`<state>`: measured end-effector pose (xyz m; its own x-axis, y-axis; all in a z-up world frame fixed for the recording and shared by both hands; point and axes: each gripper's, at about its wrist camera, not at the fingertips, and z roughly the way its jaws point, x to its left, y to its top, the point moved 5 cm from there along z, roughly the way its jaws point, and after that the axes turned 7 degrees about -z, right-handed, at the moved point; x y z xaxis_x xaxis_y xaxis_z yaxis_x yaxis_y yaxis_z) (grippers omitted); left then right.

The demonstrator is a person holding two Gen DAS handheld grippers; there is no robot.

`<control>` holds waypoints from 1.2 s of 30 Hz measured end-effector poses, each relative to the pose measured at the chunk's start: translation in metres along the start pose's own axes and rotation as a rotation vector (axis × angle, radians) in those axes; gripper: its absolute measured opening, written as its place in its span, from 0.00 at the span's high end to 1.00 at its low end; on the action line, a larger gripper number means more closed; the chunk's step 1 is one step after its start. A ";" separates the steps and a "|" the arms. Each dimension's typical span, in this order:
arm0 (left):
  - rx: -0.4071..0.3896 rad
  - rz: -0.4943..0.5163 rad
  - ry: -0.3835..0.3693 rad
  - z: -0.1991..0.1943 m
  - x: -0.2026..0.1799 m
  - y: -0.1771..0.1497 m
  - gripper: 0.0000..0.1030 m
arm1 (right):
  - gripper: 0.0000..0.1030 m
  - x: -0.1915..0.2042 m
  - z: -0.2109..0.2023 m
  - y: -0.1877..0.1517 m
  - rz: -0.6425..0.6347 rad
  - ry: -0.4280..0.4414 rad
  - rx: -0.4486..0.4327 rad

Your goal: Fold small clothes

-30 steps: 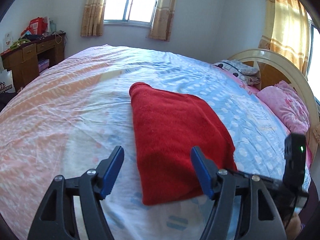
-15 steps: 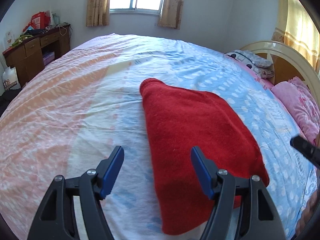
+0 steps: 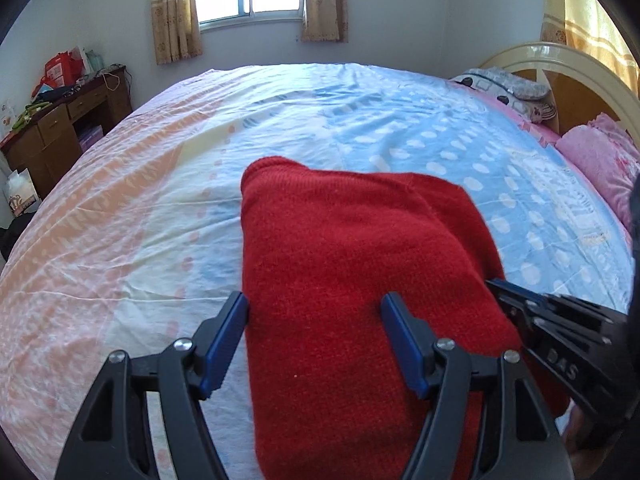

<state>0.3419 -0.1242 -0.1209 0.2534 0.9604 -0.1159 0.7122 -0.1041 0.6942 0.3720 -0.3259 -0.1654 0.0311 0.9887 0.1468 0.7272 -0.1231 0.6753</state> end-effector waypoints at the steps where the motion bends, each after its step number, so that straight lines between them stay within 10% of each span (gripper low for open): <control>1: -0.001 0.000 0.006 0.002 0.000 -0.001 0.26 | 0.96 0.003 -0.004 -0.004 -0.002 -0.017 0.001; 9: 0.002 -0.002 0.014 0.006 0.003 -0.005 0.13 | 0.95 0.004 -0.009 -0.016 0.000 -0.029 -0.055; 14: 0.054 -0.061 -0.128 0.001 0.020 -0.011 0.12 | 0.92 -0.009 -0.028 -0.015 0.071 0.087 -0.101; 18: 0.119 -0.169 -0.214 -0.001 0.037 -0.006 0.17 | 0.29 -0.048 -0.055 -0.021 0.258 0.125 -0.196; 30: 0.169 -0.411 -0.358 0.038 0.039 -0.003 0.23 | 0.27 -0.044 0.017 0.003 0.345 0.363 -0.015; 36: 0.113 -0.307 -0.311 0.033 0.026 -0.007 0.23 | 0.43 -0.019 0.022 0.002 0.193 0.242 -0.073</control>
<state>0.3654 -0.1067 -0.1525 0.1911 0.8298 -0.5244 0.8480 0.1296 0.5140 0.3879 -0.3436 -0.1824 -0.0063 0.8985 0.4390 0.6722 -0.3212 0.6671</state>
